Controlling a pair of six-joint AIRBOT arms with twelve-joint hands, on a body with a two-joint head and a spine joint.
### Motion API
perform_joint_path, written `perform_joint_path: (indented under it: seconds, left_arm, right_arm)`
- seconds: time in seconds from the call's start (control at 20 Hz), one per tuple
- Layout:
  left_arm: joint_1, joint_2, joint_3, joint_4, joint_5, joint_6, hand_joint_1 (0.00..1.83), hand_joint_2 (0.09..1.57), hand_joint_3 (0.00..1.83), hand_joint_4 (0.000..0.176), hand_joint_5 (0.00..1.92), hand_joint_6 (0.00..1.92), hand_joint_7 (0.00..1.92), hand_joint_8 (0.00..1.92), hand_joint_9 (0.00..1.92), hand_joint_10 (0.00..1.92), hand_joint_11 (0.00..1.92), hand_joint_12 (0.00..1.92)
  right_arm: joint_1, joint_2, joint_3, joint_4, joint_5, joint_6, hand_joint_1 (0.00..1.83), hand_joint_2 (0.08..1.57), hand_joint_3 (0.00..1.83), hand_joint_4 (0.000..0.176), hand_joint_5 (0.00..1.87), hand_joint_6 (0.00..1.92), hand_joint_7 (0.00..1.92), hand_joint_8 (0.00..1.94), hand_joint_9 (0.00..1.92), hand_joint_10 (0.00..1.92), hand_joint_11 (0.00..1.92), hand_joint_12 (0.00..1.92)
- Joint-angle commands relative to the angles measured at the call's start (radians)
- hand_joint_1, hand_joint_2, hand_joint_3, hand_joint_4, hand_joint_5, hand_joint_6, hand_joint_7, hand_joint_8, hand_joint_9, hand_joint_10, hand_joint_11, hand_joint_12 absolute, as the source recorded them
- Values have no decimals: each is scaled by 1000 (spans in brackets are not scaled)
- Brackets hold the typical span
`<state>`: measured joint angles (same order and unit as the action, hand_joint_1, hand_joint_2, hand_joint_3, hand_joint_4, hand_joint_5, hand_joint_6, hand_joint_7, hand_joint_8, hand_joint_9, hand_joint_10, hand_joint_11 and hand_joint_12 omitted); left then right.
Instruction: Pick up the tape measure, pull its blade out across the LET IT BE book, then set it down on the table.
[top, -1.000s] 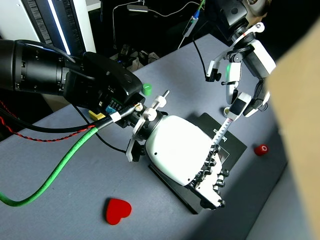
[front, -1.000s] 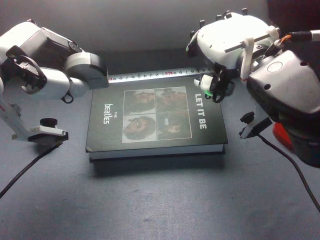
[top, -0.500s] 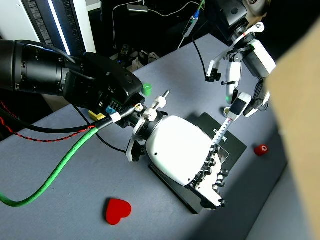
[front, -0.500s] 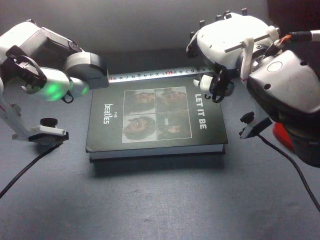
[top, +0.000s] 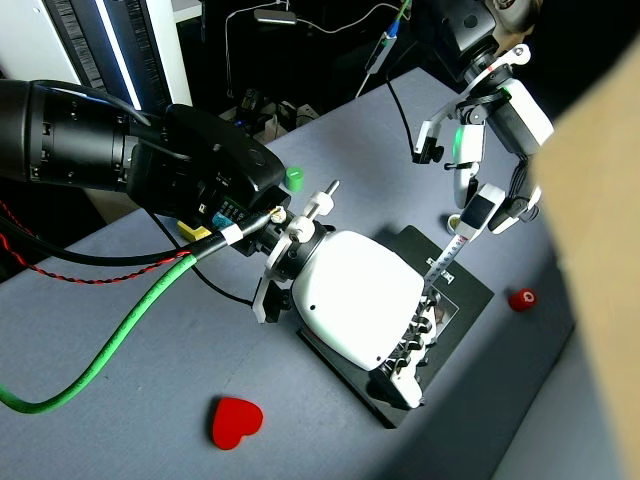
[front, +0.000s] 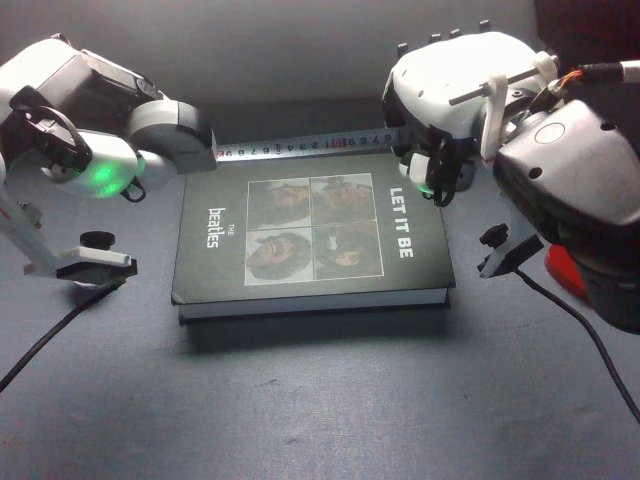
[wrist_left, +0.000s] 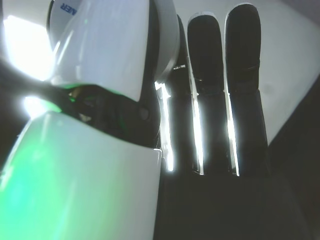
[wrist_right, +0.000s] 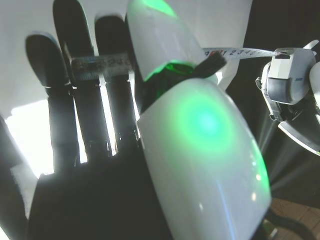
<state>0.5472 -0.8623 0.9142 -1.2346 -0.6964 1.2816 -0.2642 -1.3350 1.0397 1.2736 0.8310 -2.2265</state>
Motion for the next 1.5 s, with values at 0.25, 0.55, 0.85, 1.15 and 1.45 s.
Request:
perform_joint_path:
  seconds: [0.25,0.55,0.85,1.15,1.45]
  left_arm:
    - [-19,9,2,51,-83,-17,1385,1077,0,0,1065,692,1096,870,911,1181,829,1081]
    - [-18,9,1,51,-96,-23,1384,1078,0,0,1082,670,1077,889,912,1189,832,1079]
    - [-18,10,1,51,-101,-26,1384,1078,0,0,1068,689,1092,873,905,1188,826,1075]
    - [-19,12,1,49,-101,-28,1384,1079,0,0,1069,692,1091,873,898,1196,832,1073]
    - [-13,16,-3,49,-96,-32,1383,1080,0,0,1057,723,1087,870,906,1191,841,1059]
  right_arm:
    - [15,15,2,-72,44,3,1208,1154,2,0,814,1164,1013,1036,884,768,605,1436]
    - [16,32,1,-76,37,2,1203,1157,1,0,815,1179,1001,1043,901,785,641,1439]
    - [19,34,1,-77,35,3,1198,1164,1,0,806,1194,983,1068,876,785,615,1427]
    - [18,33,-5,-86,33,6,1188,1168,0,4,818,1206,955,1085,870,798,615,1444]
    - [16,33,-6,-90,34,6,1192,1178,1,0,769,1253,965,1089,856,806,614,1455]
